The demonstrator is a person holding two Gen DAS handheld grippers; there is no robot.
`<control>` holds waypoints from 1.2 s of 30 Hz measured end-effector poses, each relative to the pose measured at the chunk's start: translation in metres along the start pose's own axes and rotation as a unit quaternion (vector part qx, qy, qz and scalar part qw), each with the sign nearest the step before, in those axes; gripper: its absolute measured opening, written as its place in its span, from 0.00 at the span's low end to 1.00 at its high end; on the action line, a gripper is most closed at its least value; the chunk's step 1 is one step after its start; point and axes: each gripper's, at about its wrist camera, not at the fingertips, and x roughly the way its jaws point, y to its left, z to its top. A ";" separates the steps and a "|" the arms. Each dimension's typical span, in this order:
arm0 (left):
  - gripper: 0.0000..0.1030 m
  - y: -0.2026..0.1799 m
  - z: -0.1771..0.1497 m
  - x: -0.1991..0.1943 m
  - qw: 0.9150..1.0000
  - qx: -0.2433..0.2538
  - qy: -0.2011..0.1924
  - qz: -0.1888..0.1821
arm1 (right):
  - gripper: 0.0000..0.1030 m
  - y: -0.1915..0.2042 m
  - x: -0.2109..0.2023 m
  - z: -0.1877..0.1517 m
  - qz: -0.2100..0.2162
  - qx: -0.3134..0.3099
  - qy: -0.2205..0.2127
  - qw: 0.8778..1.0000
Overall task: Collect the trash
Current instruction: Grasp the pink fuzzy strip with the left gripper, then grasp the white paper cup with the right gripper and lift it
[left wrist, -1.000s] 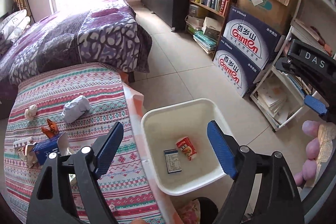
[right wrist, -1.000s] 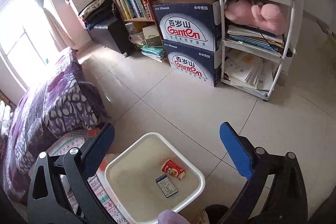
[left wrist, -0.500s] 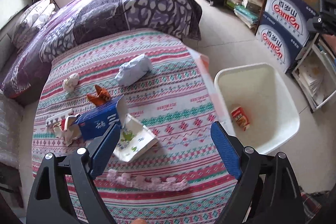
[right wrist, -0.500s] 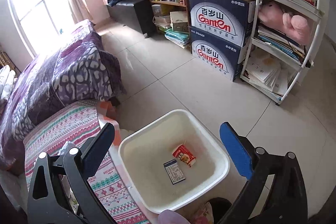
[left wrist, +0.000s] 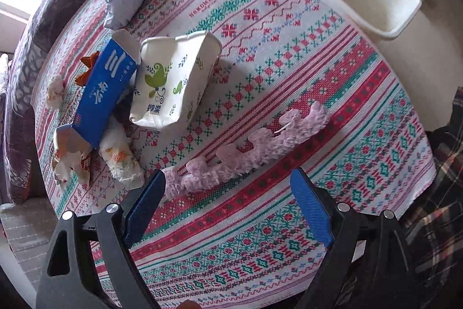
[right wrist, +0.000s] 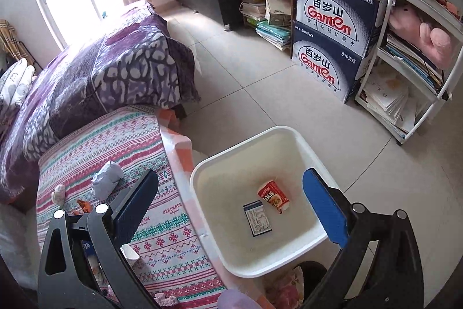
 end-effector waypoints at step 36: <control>0.33 0.178 -0.096 -0.125 0.904 -0.337 -0.250 -0.082 | 0.93 0.113 0.082 -0.124 0.153 0.088 0.271 0.946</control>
